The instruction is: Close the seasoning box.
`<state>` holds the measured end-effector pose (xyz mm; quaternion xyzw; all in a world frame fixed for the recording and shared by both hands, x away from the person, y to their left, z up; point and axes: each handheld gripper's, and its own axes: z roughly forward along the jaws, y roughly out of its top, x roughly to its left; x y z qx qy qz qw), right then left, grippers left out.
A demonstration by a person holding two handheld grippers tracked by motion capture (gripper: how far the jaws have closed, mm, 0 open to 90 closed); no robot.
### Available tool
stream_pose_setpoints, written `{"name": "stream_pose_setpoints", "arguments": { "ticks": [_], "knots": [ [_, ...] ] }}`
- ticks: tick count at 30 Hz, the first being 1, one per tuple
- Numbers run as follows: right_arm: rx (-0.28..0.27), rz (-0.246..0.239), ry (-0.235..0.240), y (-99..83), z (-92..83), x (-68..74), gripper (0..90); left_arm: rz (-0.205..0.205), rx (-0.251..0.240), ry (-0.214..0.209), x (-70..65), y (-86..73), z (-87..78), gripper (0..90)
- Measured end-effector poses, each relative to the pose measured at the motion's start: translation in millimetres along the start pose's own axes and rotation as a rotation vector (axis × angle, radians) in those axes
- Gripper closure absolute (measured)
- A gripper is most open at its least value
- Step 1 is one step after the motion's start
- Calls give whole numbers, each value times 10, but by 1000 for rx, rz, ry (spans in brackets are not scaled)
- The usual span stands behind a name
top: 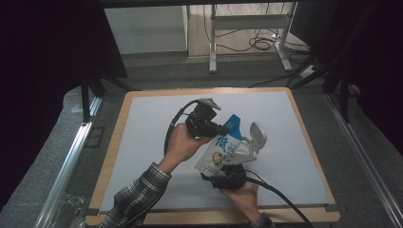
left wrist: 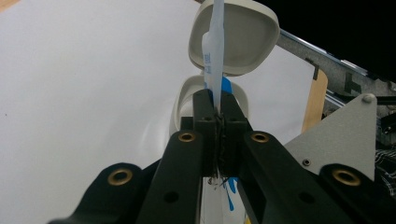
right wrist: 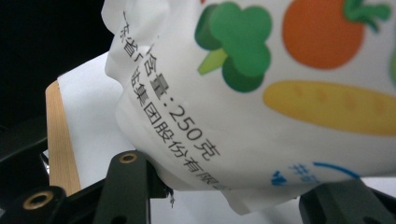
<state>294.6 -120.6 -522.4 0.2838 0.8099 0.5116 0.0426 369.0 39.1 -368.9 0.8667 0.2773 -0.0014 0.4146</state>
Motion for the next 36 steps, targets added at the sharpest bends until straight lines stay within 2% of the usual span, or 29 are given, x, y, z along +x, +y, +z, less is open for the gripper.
{"name": "stream_pose_setpoints", "arguments": {
  "ticks": [13, 28, 36],
  "knots": [
    [24, 0, -6, -7, -7, -19, 503, 16, -10, -4, -33, -19, -41, 891],
    [32, -15, -25, -9, -23, -6, 496, 32, -40, -29, -78, -57, -103, 891],
    [27, -19, -46, -10, -34, -10, 501, 26, -46, -48, -64, -79, -116, 889]
  ]
}}
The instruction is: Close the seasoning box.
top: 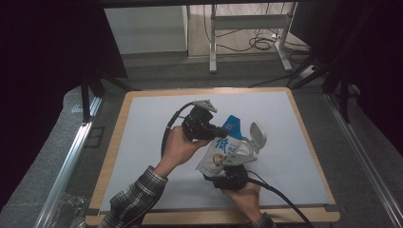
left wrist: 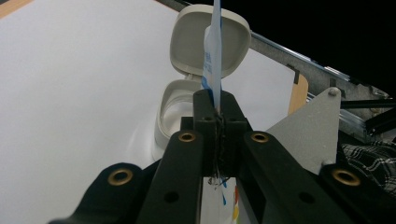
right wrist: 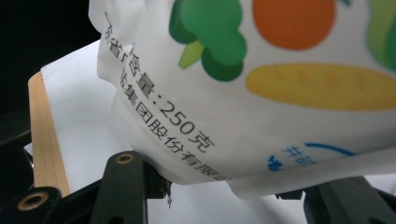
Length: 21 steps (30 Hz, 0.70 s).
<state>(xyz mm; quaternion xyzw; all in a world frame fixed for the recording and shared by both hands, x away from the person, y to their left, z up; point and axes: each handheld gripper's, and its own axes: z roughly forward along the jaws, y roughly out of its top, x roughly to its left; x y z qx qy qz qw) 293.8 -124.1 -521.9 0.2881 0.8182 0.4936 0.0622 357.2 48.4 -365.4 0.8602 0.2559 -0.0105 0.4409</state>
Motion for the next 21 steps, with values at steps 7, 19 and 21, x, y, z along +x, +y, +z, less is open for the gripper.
{"name": "stream_pose_setpoints", "arguments": {
  "ticks": [7, 19, 21],
  "knots": [
    [3, -7, -18, -1, 1, -1, 501, -2, 12, -17, 18, -28, -71, 883],
    [13, -7, -24, -9, -2, -19, 501, -1, -17, 1, 68, -99, -146, 894],
    [15, -1, -25, -12, -6, -23, 500, 1, -24, 1, 64, -100, -149, 895]
  ]
}}
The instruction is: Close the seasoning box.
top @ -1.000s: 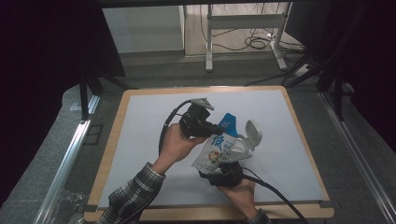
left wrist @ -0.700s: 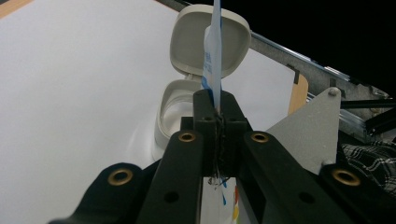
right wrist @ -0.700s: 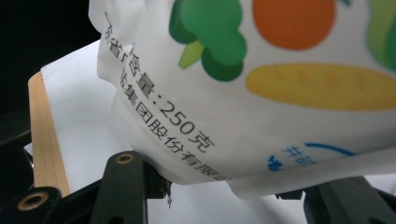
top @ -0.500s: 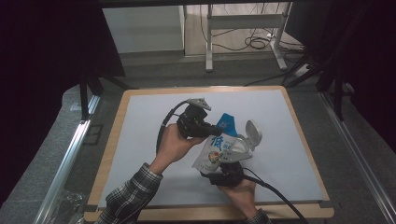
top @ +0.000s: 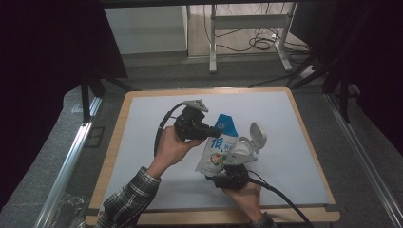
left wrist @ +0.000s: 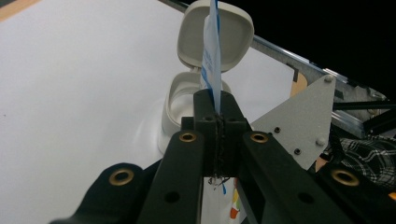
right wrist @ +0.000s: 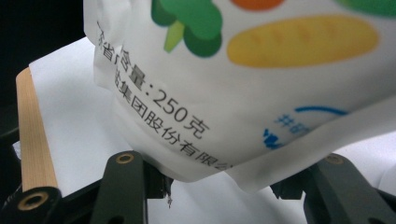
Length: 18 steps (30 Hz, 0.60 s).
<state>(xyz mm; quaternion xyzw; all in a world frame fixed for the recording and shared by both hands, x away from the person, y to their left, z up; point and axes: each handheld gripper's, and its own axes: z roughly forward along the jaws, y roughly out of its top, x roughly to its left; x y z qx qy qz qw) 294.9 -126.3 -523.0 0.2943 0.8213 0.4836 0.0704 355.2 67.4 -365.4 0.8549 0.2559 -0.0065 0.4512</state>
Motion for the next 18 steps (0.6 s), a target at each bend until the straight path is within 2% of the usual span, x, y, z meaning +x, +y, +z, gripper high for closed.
{"name": "stream_pose_setpoints", "arguments": {
  "ticks": [5, 9, 14, 18],
  "knots": [
    [19, 6, 14, -22, 10, 3, 497, 11, -19, 7, -17, 15, -17, 896],
    [21, 9, 15, -19, -4, 9, 496, 21, -16, 11, -10, 6, -19, 896],
    [19, 10, 3, -25, -28, -14, 496, 17, -30, 11, 3, -22, -10, 896],
    [22, 12, 1, -28, -44, -22, 496, 29, -27, 18, 17, -40, -38, 896]
  ]
}}
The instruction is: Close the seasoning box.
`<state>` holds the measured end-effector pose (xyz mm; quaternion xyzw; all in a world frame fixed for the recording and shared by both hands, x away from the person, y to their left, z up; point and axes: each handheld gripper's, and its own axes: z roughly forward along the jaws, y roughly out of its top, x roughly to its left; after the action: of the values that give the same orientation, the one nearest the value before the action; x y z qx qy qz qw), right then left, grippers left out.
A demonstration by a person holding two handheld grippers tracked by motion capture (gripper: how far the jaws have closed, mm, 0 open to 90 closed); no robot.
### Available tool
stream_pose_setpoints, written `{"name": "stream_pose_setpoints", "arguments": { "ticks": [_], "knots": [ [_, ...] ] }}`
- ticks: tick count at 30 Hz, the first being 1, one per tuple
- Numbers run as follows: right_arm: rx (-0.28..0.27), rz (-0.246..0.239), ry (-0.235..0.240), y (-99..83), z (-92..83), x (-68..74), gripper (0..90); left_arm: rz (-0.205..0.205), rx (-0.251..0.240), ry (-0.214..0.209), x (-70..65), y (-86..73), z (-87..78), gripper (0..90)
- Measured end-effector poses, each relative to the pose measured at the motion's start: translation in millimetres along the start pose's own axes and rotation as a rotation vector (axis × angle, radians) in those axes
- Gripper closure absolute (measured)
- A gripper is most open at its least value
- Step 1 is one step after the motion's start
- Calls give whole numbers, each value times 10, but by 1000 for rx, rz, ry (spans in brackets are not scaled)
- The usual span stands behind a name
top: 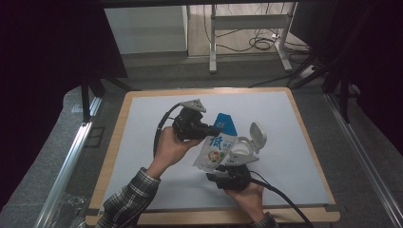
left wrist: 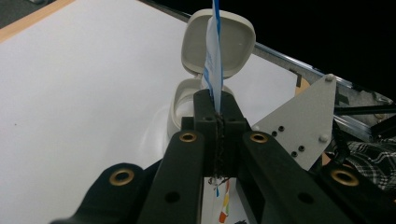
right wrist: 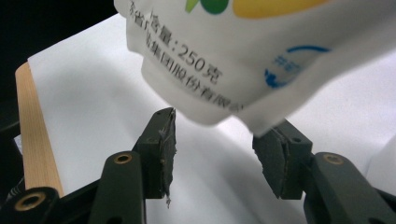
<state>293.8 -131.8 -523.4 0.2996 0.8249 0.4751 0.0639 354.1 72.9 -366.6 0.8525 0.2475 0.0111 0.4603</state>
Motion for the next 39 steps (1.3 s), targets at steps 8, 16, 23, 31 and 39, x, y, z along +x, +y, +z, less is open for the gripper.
{"name": "stream_pose_setpoints", "arguments": {
  "ticks": [8, 16, 23, 31, 39],
  "knots": [
    [9, 6, 2, -11, -21, -3, 495, -5, -12, 32, 39, -60, -68, 896],
    [13, 11, 10, -5, -56, 1, 501, -10, -12, 66, 130, -142, -95, 896],
    [15, -1, 17, -15, -101, 5, 539, -24, -24, 81, 224, -220, -92, 895],
    [23, -9, 24, -39, -147, 1, 601, -31, -25, 131, 362, -322, -64, 894],
    [33, -10, 18, -69, -193, -23, 634, -58, -47, 161, 538, -370, -54, 894]
  ]
}}
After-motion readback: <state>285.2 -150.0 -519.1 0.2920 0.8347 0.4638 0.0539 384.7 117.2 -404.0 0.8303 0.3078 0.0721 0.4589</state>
